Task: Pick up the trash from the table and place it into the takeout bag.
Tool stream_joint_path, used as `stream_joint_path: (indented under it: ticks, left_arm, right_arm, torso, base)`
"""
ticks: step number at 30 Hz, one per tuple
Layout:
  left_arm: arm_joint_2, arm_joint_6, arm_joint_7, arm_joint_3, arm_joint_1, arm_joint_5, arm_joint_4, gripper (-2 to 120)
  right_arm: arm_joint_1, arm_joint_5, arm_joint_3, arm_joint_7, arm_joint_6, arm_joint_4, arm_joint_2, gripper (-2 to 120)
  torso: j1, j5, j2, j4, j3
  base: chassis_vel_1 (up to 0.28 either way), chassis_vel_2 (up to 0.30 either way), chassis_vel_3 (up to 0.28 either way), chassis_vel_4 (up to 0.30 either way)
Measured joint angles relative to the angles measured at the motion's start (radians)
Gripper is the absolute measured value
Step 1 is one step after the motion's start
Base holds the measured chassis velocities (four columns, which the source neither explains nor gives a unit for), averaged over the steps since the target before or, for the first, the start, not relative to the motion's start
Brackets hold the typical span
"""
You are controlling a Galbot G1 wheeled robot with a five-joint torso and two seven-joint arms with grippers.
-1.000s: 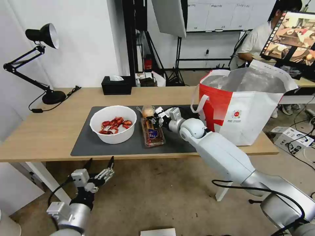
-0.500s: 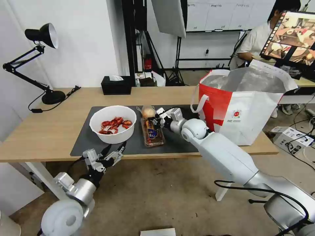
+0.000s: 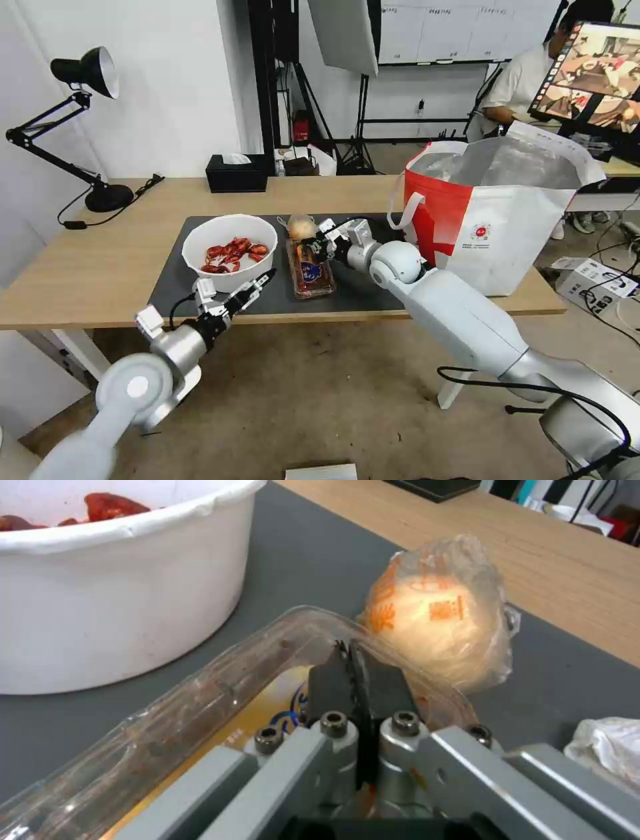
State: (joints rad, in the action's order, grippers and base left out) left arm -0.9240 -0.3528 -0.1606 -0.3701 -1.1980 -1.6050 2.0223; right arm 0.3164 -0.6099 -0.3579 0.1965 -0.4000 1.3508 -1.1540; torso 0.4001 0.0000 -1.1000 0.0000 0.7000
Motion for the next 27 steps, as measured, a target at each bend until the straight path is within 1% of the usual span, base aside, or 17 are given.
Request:
stream_joint_path:
  ticks: [2,3,5,10,18,27]
  left_arm:
    - [-0.005,-0.015,-0.025,0.023,0.038,-0.013,-0.030,100]
    - [-0.005,-0.015,-0.025,0.023,0.038,-0.013,-0.030,100]
    - [-0.011,-0.025,-0.045,0.039,0.066,-0.029,-0.050,100]
    - [-0.025,-0.030,-0.054,0.069,0.108,-0.040,-0.085,100]
    - [-0.058,-0.035,-0.075,0.117,0.146,-0.042,-0.108,100]
    - [-0.073,-0.047,-0.097,0.148,0.185,-0.061,-0.127,100]
  right_arm:
    - [0.002,0.000,0.000,-0.005,-0.005,0.005,0.002,0]
    - [0.002,0.000,0.000,-0.005,-0.005,0.005,0.002,0]
    - [0.002,0.000,0.001,-0.006,-0.007,0.005,0.003,0]
    - [0.002,0.000,0.004,-0.006,-0.008,0.003,0.005,0]
    - [0.004,0.000,0.008,-0.004,-0.008,0.005,0.014,0]
    - [0.017,0.000,0.015,-0.004,-0.008,0.014,0.017,0]
  torso:
    - [0.000,0.0000,0.000,0.0001,0.000]
    - [0.000,0.0000,0.000,0.0001,0.000]
    - [0.000,0.0000,0.000,0.0000,0.000]
    - [0.000,0.0001,0.000,0.0001,0.000]
    - [0.000,0.0001,0.000,0.0000,0.000]
    - [0.000,0.0002,0.000,0.0001,0.000]
  base:
    - [0.000,0.000,0.000,0.000]
    - [0.000,0.000,0.000,0.000]
    - [0.000,0.000,0.000,0.000]
    - [0.000,0.000,0.000,0.000]
    - [0.000,0.000,0.000,0.000]
    - [0.000,0.000,0.000,0.000]
